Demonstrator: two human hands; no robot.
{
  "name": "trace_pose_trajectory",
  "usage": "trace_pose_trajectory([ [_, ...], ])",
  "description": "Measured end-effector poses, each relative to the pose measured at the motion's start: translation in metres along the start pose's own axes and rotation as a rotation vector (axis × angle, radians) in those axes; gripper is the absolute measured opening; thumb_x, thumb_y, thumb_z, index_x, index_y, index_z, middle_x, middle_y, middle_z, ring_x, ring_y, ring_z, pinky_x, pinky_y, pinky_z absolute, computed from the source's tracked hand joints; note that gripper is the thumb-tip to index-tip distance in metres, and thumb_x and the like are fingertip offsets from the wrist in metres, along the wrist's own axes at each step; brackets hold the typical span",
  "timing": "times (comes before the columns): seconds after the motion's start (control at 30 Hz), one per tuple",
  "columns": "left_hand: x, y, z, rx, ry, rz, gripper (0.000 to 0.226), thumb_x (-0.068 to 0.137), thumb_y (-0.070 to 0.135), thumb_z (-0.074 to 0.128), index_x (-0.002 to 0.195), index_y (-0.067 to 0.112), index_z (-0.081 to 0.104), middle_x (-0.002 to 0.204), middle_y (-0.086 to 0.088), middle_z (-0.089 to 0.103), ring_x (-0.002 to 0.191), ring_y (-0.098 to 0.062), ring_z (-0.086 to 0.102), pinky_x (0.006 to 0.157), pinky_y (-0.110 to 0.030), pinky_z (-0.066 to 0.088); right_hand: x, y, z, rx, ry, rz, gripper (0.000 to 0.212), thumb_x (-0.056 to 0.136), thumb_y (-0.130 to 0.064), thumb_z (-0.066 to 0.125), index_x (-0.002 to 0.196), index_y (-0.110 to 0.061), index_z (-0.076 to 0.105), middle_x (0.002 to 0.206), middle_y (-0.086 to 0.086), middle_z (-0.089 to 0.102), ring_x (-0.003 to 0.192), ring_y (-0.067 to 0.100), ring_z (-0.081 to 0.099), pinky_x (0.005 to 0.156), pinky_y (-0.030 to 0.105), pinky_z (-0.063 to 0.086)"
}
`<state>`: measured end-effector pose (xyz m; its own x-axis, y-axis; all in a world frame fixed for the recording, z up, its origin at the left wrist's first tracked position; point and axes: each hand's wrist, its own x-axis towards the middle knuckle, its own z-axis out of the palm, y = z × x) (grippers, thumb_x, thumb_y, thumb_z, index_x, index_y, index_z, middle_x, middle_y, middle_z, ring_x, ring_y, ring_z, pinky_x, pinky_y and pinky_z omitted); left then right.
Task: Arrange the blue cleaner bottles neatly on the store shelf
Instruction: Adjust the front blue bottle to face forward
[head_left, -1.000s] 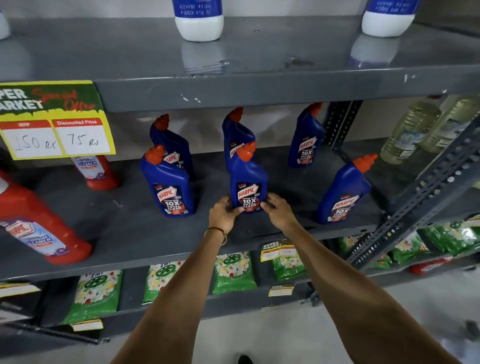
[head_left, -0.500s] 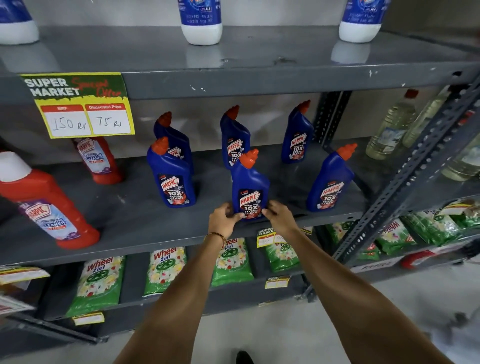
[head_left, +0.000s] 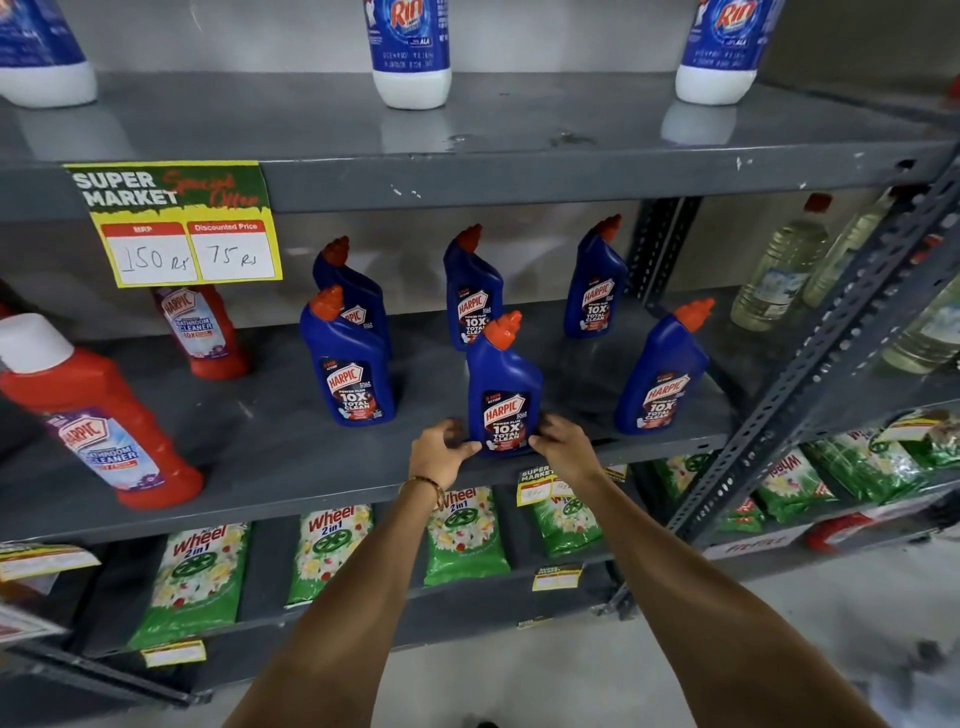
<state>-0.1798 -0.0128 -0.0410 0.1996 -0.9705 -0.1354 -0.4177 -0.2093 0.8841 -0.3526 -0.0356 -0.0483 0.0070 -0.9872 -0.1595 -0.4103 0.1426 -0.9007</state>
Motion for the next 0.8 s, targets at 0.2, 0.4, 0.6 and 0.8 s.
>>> trace_pose_trajectory([
  [0.2, -0.004, -0.016, -0.031, -0.036, 0.011, -0.048, 0.051, 0.079, 0.018, 0.069, 0.124, 0.003, 0.052, 0.126, -0.015, 0.06, 0.116, -0.025, 0.055, 0.098, -0.03, 0.042, -0.008, 0.001, 0.016, -0.022, 0.169, 0.12, 0.04, 0.08, -0.005, 0.061, 0.12, -0.003, 0.055, 0.118, 0.012, 0.067, 0.113, 0.027, 0.059, 0.097, 0.033, 0.044],
  [0.4, -0.02, -0.041, -0.085, -0.013, -0.006, -0.044, 0.048, 0.081, 0.015, 0.067, 0.124, 0.0, 0.051, 0.128, -0.019, 0.058, 0.116, -0.028, 0.056, 0.097, -0.029, 0.042, -0.048, -0.016, 0.054, -0.006, 0.363, 0.152, 0.031, 0.081, 0.0, 0.056, 0.112, -0.001, 0.058, 0.113, 0.019, 0.066, 0.107, 0.035, 0.06, 0.085, 0.034, 0.046],
  [0.6, -0.024, -0.065, -0.132, 0.035, 0.024, -0.057, 0.044, 0.081, 0.018, 0.066, 0.119, -0.001, 0.054, 0.123, -0.019, 0.062, 0.113, -0.028, 0.058, 0.095, -0.032, 0.043, -0.067, -0.038, 0.106, -0.068, 0.253, 0.066, 0.017, 0.083, -0.009, 0.059, 0.099, -0.001, 0.059, 0.099, 0.012, 0.061, 0.096, 0.026, 0.056, 0.082, 0.035, 0.044],
  [0.8, -0.01, -0.076, -0.162, 0.036, 0.07, -0.086, 0.054, 0.079, 0.021, 0.068, 0.126, 0.0, 0.049, 0.128, -0.019, 0.058, 0.117, -0.029, 0.056, 0.102, -0.037, 0.043, -0.048, -0.07, 0.147, -0.033, 0.128, 0.052, 0.04, 0.087, -0.01, 0.058, 0.126, -0.002, 0.052, 0.128, 0.014, 0.059, 0.114, 0.025, 0.056, 0.068, 0.011, 0.036],
])
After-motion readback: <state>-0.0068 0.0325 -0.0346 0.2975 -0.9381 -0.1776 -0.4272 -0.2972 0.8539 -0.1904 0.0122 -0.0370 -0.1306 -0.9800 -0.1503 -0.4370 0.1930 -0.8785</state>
